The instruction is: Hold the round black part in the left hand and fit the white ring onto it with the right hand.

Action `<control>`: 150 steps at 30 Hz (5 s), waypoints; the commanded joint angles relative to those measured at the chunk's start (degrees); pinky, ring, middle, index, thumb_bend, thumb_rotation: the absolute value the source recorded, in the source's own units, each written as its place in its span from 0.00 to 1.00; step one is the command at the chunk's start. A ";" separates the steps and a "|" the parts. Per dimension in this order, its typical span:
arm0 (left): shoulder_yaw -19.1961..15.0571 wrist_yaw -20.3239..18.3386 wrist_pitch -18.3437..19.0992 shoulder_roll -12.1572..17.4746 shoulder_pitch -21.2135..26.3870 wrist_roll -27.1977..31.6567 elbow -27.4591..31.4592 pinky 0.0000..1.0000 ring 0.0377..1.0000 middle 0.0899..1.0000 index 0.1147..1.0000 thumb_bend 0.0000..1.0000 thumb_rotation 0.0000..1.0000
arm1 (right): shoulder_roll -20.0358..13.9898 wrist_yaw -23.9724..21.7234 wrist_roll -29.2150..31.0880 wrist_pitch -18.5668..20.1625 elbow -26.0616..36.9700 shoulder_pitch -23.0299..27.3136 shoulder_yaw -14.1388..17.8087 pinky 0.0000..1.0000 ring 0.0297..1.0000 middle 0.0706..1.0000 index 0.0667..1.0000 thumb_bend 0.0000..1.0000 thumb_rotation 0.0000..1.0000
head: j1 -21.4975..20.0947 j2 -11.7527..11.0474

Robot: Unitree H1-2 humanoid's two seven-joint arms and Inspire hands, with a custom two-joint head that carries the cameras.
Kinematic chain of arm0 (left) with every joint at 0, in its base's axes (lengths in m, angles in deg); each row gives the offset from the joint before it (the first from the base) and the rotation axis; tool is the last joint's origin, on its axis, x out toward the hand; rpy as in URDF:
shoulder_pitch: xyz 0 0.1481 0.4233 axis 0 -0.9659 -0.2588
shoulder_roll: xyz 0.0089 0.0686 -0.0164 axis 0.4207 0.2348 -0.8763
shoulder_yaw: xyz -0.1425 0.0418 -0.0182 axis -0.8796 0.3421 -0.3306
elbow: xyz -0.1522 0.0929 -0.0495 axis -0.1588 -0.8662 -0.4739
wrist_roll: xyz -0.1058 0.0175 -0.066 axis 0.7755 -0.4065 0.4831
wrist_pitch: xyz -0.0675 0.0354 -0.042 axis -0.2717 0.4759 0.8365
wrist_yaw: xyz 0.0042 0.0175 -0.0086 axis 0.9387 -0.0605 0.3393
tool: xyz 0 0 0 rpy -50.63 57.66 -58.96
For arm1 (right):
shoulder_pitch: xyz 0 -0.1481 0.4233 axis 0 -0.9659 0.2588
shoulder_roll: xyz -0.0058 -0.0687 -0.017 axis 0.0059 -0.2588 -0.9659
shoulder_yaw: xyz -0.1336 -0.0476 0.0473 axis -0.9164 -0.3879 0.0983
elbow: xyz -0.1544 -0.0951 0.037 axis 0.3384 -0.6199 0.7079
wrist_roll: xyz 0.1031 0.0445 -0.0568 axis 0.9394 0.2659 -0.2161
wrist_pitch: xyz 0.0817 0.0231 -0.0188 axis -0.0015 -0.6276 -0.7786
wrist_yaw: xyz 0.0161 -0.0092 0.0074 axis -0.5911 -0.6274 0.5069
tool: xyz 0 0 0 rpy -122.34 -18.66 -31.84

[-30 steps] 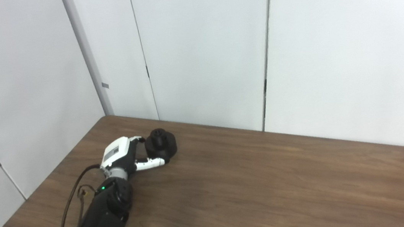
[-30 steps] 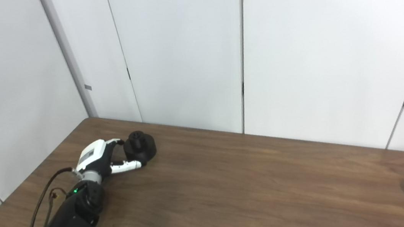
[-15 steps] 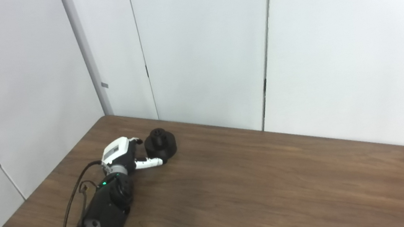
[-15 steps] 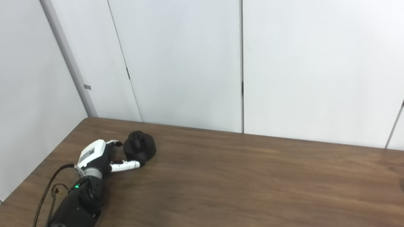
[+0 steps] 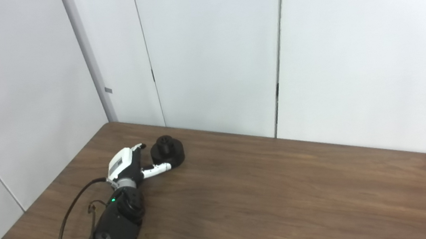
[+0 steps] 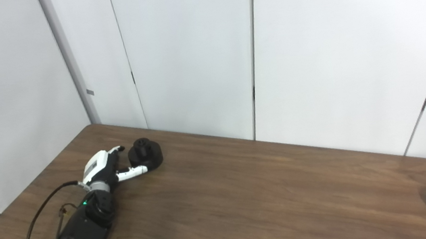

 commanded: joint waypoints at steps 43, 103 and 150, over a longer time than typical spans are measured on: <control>6.88 3.48 -0.52 -3.12 5.86 0.11 -7.90 1.00 0.98 0.93 0.85 1.00 0.52 | -0.88 0.04 0.03 0.45 3.58 -2.20 0.30 1.00 1.00 0.99 0.99 0.67 1.00 | -0.27 1.38; 5.75 1.11 -5.86 -3.12 -9.90 -2.13 29.77 1.00 0.89 0.77 0.42 0.52 0.06 | -1.00 -0.35 -2.99 0.06 4.37 -1.46 -3.02 1.00 1.00 0.99 1.00 0.74 1.00 | -5.66 4.79; 17.96 -22.05 -4.59 -16.38 -37.45 -12.24 67.10 1.00 0.94 0.81 0.42 0.51 0.06 | 4.78 7.50 -12.40 17.80 17.67 5.09 -12.69 0.99 0.96 0.93 0.95 0.66 1.00 | -21.74 22.23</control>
